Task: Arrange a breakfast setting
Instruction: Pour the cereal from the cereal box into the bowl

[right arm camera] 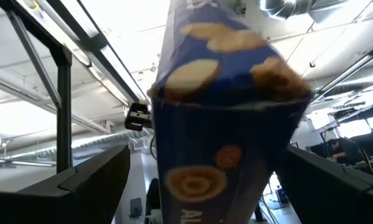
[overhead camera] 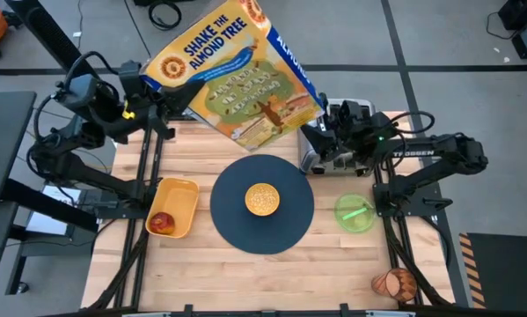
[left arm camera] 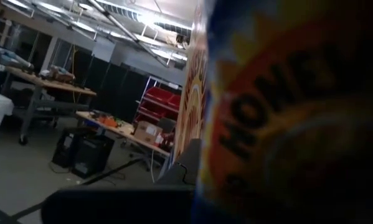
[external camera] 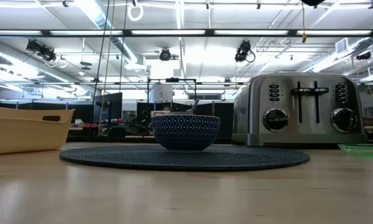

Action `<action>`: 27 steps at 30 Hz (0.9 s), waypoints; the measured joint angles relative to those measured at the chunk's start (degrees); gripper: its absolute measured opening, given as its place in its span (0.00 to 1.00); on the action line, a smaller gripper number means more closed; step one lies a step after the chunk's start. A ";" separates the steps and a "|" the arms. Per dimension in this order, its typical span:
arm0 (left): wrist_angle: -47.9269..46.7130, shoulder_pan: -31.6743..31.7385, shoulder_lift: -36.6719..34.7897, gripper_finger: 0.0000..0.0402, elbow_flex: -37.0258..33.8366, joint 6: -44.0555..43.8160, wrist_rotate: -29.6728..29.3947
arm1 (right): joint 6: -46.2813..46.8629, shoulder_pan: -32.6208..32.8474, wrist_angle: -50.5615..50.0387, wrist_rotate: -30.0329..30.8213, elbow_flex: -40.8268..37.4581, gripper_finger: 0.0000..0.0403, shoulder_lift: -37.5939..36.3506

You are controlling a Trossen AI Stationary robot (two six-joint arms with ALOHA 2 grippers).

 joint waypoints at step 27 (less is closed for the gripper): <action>3.95 0.02 3.53 0.03 0.01 0.60 1.89 | 2.43 -0.73 1.50 0.37 4.39 0.55 2.24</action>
